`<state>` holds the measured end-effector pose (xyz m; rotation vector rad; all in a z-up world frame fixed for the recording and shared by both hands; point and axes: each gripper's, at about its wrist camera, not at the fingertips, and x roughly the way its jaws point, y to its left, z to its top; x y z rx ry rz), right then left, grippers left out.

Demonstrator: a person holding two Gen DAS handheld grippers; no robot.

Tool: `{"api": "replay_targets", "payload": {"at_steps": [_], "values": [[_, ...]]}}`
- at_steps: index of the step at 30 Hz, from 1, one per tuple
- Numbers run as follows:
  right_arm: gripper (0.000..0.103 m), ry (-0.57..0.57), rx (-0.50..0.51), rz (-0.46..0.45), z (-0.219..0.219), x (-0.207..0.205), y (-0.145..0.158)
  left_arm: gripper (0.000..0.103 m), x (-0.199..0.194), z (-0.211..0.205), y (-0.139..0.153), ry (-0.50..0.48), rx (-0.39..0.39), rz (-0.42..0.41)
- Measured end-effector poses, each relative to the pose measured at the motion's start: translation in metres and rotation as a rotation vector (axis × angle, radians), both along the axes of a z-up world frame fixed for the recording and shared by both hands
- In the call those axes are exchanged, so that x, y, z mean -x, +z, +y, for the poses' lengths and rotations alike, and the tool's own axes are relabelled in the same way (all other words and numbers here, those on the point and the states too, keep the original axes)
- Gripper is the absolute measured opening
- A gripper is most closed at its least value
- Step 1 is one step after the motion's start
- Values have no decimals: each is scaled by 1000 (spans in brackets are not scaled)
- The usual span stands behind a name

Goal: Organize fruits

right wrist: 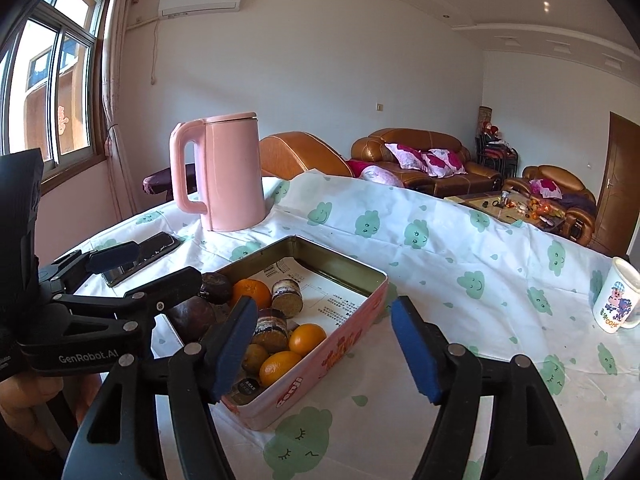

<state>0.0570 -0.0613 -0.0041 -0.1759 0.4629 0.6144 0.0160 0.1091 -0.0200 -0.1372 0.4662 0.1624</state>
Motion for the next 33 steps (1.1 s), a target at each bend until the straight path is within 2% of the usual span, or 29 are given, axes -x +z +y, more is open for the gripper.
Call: {"api": "replay_targets", "payload": {"at_steps": [16,33], "values": [[76,-19,-45,-24,-22,13,7,101,4,-27,6,-32,-42,-1],[76,-38,-74,-30,-38,18,7,101,5,-31,8,-36,-59,-4]]}}
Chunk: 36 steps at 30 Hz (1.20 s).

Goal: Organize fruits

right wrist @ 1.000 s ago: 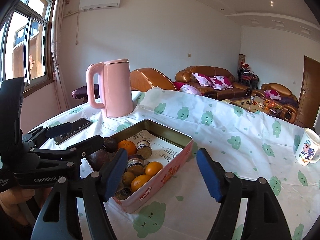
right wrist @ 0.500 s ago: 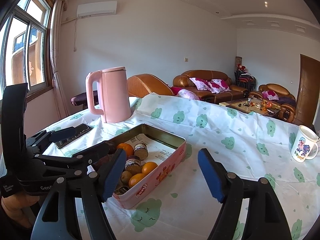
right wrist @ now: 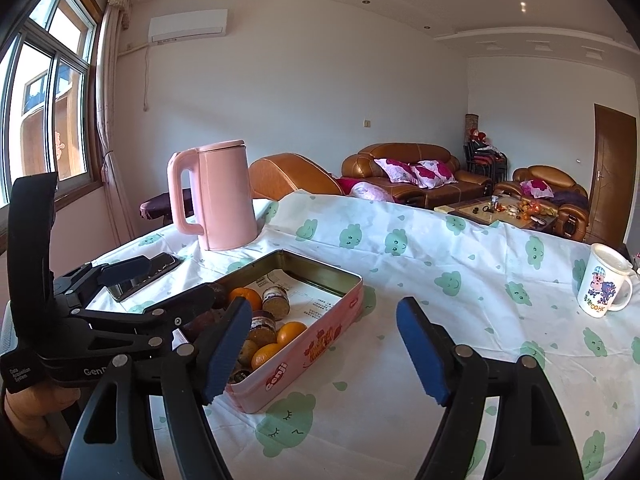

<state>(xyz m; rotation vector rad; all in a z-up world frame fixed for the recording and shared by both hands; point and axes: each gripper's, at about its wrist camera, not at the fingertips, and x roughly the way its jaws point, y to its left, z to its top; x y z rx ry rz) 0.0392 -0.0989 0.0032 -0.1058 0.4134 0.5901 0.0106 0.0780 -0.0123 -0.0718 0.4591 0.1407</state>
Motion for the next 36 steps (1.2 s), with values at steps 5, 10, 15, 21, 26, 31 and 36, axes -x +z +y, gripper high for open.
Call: {"api": "replay_targets", "payload": {"at_steps": [5,10,15,21,26,31,36], "values": [[76,-4,-8,6,-3,-1,-2,102,0,-2,0,-2,-12,0],[77,-11,-18,5,-7,-1,-2,103,0,-2,0,-1,-13,1],[77,-16,-28,0,-12,0,-1,103,0,-3,0,-2,-13,1],[77,-22,-33,-1,-16,0,-1,103,0,-4,1,5,-21,-3],[77,-33,-48,-9,-23,0,2,103,6,-5,6,-3,-26,-34],[77,-40,-59,-22,-29,3,6,103,8,-7,12,-8,-26,-46],[77,-40,-55,-21,-29,3,4,103,6,-9,11,8,-35,-33]]}}
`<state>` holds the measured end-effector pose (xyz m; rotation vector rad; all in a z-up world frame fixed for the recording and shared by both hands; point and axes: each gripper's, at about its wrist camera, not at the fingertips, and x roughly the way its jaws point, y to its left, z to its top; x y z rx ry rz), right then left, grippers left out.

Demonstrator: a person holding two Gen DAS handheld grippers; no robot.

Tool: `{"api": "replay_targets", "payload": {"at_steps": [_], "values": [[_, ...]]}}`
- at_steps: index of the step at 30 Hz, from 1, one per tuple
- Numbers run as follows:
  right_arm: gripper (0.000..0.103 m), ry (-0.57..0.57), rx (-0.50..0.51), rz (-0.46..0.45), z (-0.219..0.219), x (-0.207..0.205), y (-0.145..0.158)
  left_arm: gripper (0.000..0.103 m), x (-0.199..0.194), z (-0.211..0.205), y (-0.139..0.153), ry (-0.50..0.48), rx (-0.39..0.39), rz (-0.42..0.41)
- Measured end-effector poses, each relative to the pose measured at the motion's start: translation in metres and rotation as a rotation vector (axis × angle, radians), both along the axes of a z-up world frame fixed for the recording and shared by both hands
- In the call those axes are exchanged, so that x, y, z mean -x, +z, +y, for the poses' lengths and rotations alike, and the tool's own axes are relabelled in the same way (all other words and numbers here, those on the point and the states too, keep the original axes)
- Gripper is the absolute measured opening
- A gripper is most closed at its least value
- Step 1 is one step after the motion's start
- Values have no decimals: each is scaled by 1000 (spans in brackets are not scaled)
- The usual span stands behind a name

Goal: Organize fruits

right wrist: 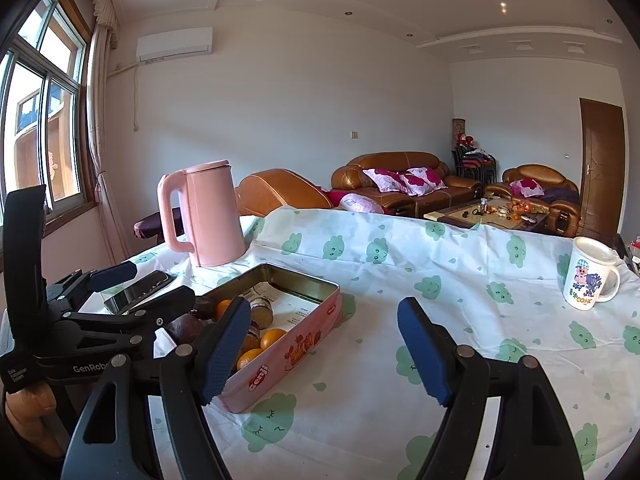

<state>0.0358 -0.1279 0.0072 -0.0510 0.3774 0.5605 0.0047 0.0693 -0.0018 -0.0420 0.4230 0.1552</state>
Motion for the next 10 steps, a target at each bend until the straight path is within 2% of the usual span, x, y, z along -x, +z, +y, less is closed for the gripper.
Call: {"api": "replay_targets", "payload": {"at_steps": [10], "values": [[77,-23,27,22,-9,-7,-9,103,0,-9,-3,-8,-23,5]]}}
